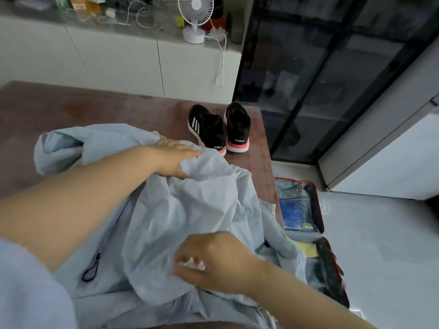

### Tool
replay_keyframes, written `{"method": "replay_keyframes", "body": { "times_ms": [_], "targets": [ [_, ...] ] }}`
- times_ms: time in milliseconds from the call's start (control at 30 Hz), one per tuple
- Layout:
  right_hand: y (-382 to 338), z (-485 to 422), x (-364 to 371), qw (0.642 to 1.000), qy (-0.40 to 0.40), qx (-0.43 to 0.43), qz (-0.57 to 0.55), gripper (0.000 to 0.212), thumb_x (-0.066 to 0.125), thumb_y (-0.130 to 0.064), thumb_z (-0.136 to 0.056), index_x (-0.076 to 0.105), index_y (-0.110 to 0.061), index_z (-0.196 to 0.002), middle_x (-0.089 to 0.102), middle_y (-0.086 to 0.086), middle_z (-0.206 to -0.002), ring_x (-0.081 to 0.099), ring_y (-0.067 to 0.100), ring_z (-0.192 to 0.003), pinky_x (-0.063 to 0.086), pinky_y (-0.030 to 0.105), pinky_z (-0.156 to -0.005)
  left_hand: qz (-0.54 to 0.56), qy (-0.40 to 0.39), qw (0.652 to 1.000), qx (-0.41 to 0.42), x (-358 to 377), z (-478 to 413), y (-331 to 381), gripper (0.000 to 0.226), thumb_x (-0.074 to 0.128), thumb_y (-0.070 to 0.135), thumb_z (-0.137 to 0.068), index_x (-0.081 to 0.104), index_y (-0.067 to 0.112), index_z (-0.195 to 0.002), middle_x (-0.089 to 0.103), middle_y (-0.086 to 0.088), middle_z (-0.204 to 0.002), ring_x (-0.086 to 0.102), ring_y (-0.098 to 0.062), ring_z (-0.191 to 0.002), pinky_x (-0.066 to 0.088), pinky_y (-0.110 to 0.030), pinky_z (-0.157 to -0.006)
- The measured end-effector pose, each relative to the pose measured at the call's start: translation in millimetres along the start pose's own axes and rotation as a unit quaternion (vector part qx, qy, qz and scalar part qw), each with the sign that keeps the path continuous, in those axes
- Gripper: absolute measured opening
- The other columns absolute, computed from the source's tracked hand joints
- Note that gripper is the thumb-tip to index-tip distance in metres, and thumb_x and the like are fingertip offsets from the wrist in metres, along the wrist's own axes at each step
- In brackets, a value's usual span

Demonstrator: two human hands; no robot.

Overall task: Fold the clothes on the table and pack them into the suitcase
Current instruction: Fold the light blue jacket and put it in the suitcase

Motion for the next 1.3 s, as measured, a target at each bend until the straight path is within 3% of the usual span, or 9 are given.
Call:
{"method": "replay_keyframes", "body": {
  "times_ms": [100,233,400,533,633,733,900,1067,1300],
  "targets": [
    [46,-3,-61,0.96,0.197,0.201,-0.008,0.018,0.055,-0.029,-0.089,0.066,-0.016,-0.084,0.062,-0.007,-0.077,0.054,-0.001,-0.063,0.041,0.02,-0.06,-0.045,-0.056,0.997,-0.004,14,-3,-5,0.067,0.043,0.064,-0.083,0.017,0.045,-0.143,0.032,0.007,-0.15,0.028,-0.023,-0.138,0.009,-0.046,-0.114],
    [138,-15,-84,0.896,0.192,0.4,-0.014,0.031,0.062,-0.035,-0.085,0.06,-0.012,-0.106,0.062,0.001,-0.107,0.06,0.017,-0.093,0.048,0.03,-0.078,0.116,-0.154,0.981,-0.008,-10,4,-12,0.04,0.051,0.062,-0.076,0.058,0.037,-0.107,0.058,0.014,-0.119,0.051,-0.016,-0.112,0.037,-0.033,-0.102],
    [178,-41,-56,0.848,0.101,0.508,-0.115,0.074,0.064,-0.053,-0.079,0.028,-0.023,-0.137,0.046,0.003,-0.135,0.046,0.028,-0.119,0.041,0.041,-0.099,0.239,0.062,0.967,-0.068,-30,-16,-25,0.035,0.054,0.031,-0.091,0.053,0.017,-0.124,0.061,-0.005,-0.119,0.057,-0.021,-0.103,0.043,-0.03,-0.085],
    [175,-50,-60,0.879,0.028,0.476,-0.02,0.055,0.067,-0.045,-0.079,0.054,-0.02,-0.126,0.061,0.004,-0.118,0.054,0.029,-0.112,0.041,0.041,-0.099,0.083,-0.006,0.989,-0.123,-5,-37,-35,0.056,0.044,0.037,-0.095,0.022,0.029,-0.146,0.022,-0.005,-0.153,0.018,-0.027,-0.14,0.019,-0.042,-0.112],
    [173,-47,-94,0.901,0.055,0.429,-0.004,0.024,0.068,-0.027,-0.082,0.07,-0.015,-0.104,0.067,0.004,-0.094,0.057,0.019,-0.083,0.041,0.024,-0.071,0.122,-0.051,0.974,-0.183,8,-50,-46,0.034,0.042,0.039,-0.089,0.056,0.034,-0.119,0.046,-0.004,-0.136,0.042,-0.027,-0.118,0.031,-0.037,-0.097],
    [183,-42,-143,0.895,0.101,0.435,0.003,0.031,0.068,-0.033,-0.083,0.07,-0.004,-0.092,0.061,0.007,-0.08,0.053,0.018,-0.073,0.039,0.026,-0.063,0.121,0.048,0.982,-0.14,-11,-63,-62,0.008,0.058,0.028,-0.089,0.061,0.026,-0.082,0.063,0.004,-0.099,0.053,-0.021,-0.094,0.031,-0.038,-0.094],
    [200,-52,-188,0.84,0.252,0.471,-0.092,0.027,0.061,-0.032,-0.089,0.062,-0.008,-0.076,0.054,0.008,-0.067,0.049,0.019,-0.06,0.042,0.026,-0.059,0.209,0.305,0.913,-0.172,-80,-75,-72,0.017,0.057,0.022,-0.089,0.066,0.012,-0.099,0.064,-0.012,-0.11,0.057,-0.031,-0.099,0.043,-0.034,-0.081],
    [187,-85,-181,0.861,0.318,0.389,-0.073,0.039,0.043,-0.018,-0.096,0.041,-0.017,-0.135,0.048,-0.004,-0.114,0.047,0.014,-0.101,0.037,0.021,-0.082,0.215,0.42,0.857,-0.208,-113,-78,-77,0.025,0.041,0.013,-0.092,0.055,0.009,-0.112,0.054,-0.019,-0.12,0.052,-0.036,-0.107,0.04,-0.038,-0.084],
    [125,-8,-56,0.952,0.148,0.266,-0.005,0.05,0.064,-0.028,-0.086,0.046,-0.021,-0.132,0.044,0.001,-0.138,0.04,0.019,-0.128,0.029,0.031,-0.11,0.161,0.282,0.944,-0.063,-38,-15,-26,0.052,0.053,0.024,-0.09,0.037,0.017,-0.139,0.048,-0.017,-0.13,0.045,-0.038,-0.116,0.033,-0.043,-0.099]
  ]
}}
Point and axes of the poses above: each hand's wrist, its own z-axis away from the middle knuckle, its own x-axis out of the palm, y = z × x, the point moved 1 cm from there along -z, towards the middle knuckle
